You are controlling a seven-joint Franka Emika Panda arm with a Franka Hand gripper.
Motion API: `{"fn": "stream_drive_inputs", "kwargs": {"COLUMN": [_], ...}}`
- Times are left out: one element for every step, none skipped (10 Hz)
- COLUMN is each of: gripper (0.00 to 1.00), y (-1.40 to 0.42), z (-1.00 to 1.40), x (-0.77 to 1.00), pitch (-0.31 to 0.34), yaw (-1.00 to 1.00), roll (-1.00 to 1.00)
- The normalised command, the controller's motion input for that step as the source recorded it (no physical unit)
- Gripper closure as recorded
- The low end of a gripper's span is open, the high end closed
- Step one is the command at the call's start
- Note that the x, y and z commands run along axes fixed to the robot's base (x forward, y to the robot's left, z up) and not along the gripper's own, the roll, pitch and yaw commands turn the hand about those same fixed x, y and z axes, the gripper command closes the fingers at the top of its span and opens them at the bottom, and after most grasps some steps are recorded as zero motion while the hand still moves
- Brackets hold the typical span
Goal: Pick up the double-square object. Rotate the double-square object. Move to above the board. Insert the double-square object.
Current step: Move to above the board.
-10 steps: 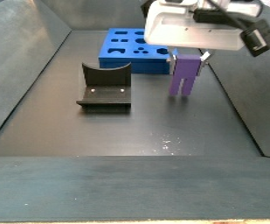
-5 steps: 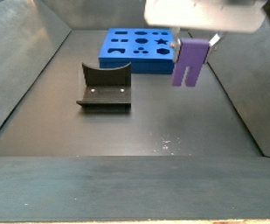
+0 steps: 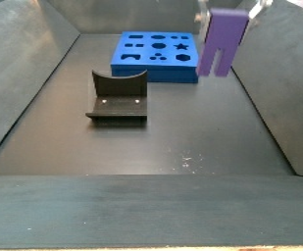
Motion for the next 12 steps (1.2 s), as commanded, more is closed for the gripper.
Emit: {"fn": "stream_drive_inputs", "kwargs": {"gripper": [1.00,1.00,1.00,1.00,1.00,1.00,1.00,1.00,1.00,1.00,1.00,1.00], "y": [0.09,0.06,0.05,-1.00,-1.00,-1.00,-1.00,-1.00,-1.00,-1.00,-1.00,-1.00], "z": [0.64,0.38,0.27,0.29,0.28,0.29,0.29,0.28,0.29,0.29,0.29,0.28], "x": [0.02,0.01,0.01,0.22,0.22,0.23,0.23,0.24,0.24,0.25,0.26,0.27], "pitch": [0.077,0.077,0.076,0.476,0.468,0.399,0.295,0.183,0.143,0.116,0.115,0.121], "yaw": [-0.04,-0.04,-0.04,-0.17,-0.17,-0.05,-0.02,0.01,0.01,0.01,0.01,0.01], "roll": [-0.08,-0.06,-0.05,0.16,0.16,0.17,0.11,0.07,0.04,0.00,0.00,0.00]}}
